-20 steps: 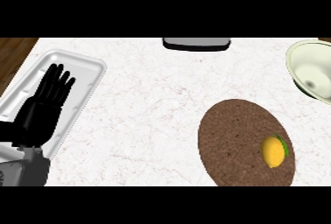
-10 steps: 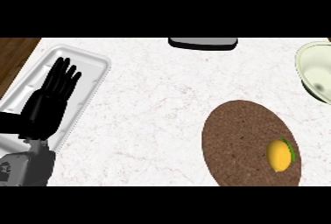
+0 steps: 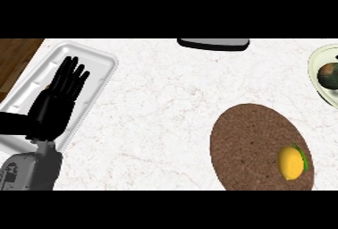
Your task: Pick the squash from the placemat and place it in the bowl
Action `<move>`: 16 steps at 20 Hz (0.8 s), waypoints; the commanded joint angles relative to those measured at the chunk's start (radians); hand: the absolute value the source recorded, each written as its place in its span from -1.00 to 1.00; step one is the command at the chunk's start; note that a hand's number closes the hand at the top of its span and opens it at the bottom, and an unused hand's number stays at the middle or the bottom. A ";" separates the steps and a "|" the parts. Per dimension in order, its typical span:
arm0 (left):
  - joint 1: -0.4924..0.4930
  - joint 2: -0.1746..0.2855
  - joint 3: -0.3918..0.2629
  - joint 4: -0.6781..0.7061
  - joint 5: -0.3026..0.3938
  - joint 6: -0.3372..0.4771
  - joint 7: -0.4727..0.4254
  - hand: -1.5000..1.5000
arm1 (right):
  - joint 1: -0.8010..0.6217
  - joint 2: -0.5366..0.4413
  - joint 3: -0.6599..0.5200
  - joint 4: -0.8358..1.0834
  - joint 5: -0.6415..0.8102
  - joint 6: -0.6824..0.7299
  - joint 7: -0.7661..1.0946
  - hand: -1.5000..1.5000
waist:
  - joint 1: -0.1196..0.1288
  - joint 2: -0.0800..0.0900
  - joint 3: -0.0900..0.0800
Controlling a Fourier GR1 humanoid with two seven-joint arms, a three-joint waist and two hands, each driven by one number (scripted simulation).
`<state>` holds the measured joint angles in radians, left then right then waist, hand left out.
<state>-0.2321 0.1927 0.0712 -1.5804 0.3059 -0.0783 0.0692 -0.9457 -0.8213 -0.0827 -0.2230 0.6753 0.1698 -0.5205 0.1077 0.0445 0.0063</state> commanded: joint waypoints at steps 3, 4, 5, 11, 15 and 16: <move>-0.001 -0.001 0.013 0.018 0.000 0.001 -0.018 0.00 | -0.039 0.021 -0.036 0.060 -0.037 0.100 -0.108 -1.00 | -0.004 0.001 0.002; 0.020 0.015 0.023 0.008 0.008 -0.016 -0.024 0.00 | -0.018 0.023 -0.057 0.074 -0.056 0.092 -0.131 -1.00 | 0.004 0.004 0.003; 0.002 0.018 0.015 0.011 0.015 -0.022 0.004 0.00 | -0.037 0.049 -0.083 0.075 -0.083 0.100 -0.138 -1.00 | -0.002 0.001 0.003; 0.003 0.019 0.023 -0.004 0.017 -0.016 0.003 0.00 | -0.110 0.003 -0.299 0.160 -0.295 0.219 -0.089 -1.00 | -0.006 -0.003 0.003; 0.033 0.014 0.021 0.000 0.000 -0.003 -0.004 0.00 | -0.065 -0.073 -0.362 0.183 -0.354 0.236 -0.097 -1.00 | -0.017 0.000 0.004; 0.021 0.021 0.034 0.010 0.020 -0.021 -0.010 0.00 | -0.072 -0.105 -0.377 0.186 -0.369 0.251 -0.079 -1.00 | -0.022 0.001 0.003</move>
<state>-0.2162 0.2054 0.0943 -1.5730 0.3145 -0.0881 0.0606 -1.0217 -0.8705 -0.3930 -0.0631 0.3704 0.3942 -0.6230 0.0905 0.0446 0.0099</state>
